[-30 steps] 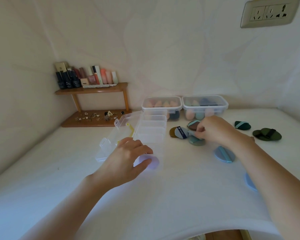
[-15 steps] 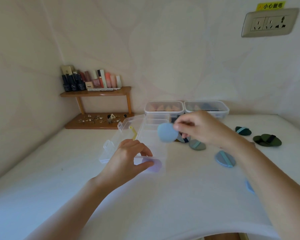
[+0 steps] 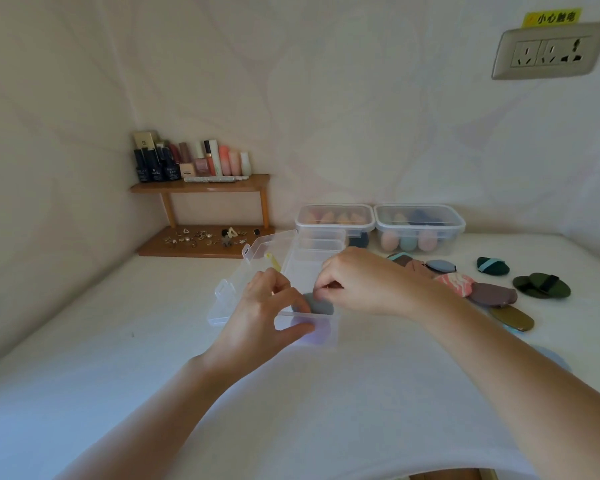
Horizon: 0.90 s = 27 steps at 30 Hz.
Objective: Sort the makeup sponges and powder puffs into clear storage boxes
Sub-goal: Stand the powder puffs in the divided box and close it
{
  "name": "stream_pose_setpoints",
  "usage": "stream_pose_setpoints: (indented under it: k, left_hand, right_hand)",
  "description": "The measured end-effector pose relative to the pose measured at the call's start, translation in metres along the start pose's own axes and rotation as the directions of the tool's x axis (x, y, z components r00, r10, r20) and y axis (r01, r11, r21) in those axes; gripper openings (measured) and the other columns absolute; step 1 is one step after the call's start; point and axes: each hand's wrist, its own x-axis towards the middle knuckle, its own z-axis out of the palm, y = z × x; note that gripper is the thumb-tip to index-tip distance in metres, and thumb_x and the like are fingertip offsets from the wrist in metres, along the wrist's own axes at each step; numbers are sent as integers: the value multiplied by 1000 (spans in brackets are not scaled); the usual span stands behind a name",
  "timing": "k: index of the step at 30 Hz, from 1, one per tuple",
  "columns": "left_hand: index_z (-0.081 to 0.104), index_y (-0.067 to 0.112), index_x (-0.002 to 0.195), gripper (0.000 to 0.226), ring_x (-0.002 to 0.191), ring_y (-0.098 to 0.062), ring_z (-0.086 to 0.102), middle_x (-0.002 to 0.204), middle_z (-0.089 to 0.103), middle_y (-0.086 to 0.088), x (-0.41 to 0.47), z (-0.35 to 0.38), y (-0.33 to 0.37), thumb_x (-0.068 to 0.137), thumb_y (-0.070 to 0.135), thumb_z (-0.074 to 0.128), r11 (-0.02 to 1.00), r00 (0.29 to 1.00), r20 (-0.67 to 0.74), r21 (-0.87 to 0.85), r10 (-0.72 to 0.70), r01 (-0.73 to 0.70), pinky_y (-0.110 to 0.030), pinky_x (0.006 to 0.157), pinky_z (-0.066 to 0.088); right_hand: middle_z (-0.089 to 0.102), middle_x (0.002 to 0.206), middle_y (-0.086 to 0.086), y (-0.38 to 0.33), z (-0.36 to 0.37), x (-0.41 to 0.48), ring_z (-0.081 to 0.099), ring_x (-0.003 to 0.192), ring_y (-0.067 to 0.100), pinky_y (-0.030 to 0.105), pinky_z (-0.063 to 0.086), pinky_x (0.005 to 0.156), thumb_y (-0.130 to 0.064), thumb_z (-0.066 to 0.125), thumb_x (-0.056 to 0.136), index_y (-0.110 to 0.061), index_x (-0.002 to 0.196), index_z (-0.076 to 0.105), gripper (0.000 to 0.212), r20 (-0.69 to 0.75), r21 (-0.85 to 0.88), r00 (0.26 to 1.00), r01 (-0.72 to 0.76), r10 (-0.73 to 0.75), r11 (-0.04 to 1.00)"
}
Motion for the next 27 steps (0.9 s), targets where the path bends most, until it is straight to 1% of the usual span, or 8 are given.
stream_pose_setpoints:
  k: [4,7,10,14,17,21,24,27]
  left_hand:
    - [67,23,86,17,94,0,48,99,55,11,0,-2,2,73,28,78,999,999,28,-17,30,-30,-11,81,39]
    - [66,23,86,17,84,5,47,85,59,20,0,-2,3,74,33,73,999,999,30,11,43,-44,-8,84,33]
    - [63,25,86,17,83,12,45,80,51,29,-2,-1,4,75,32,73,999,999,28,25,41,-42,-5,81,32]
    - [61,22,87,18,78,-1,44,83,57,20,-1,0,5,77,32,72,997,997,43,55,59,-61,-6,83,31]
    - [61,19,88,21,77,-13,50,84,62,12,0,-1,7,78,32,73,993,996,65,94,60,-66,-10,78,30]
    - [57,21,90,25,83,-15,46,83,58,12,2,-1,9,79,39,71,991,994,107,129,24,-38,-22,77,31]
    - [55,22,95,30,85,-15,45,86,60,11,6,1,11,79,42,69,987,990,137,154,21,-42,-25,85,32]
    - [56,26,112,39,93,-15,44,98,62,10,9,3,14,80,46,67,979,982,191,201,0,-39,-23,91,26]
  right_hand:
    - [41,52,-1,-10,7,4,34,49,15,26,25,46,-23,56,89,-18,55,49,36,125,-36,986,-106,109,994]
    - [43,53,-4,-11,10,9,37,50,13,24,25,46,-21,56,90,-20,64,52,27,147,-56,983,-107,114,993]
    - [43,53,-1,-5,6,7,36,51,15,26,27,48,-23,57,90,-16,60,57,31,170,55,980,-111,100,992]
    - [64,68,-11,19,-11,-8,54,62,4,21,39,59,-28,62,89,-22,82,73,14,119,216,985,-146,122,965]
    - [70,76,-9,45,-28,-28,59,67,4,20,44,63,-26,64,89,-21,84,74,12,24,250,973,-229,230,941]
    - [66,78,-5,83,-30,-57,62,73,14,21,41,60,-22,67,85,-17,87,70,6,105,93,889,-455,446,885]
    - [56,98,-3,100,-16,-74,56,90,18,27,41,71,-42,74,76,-23,97,59,32,293,-166,763,-552,576,817]
    - [52,109,-5,105,-5,-86,55,101,16,28,44,82,-50,77,71,-23,116,55,57,294,-150,745,-583,599,799]
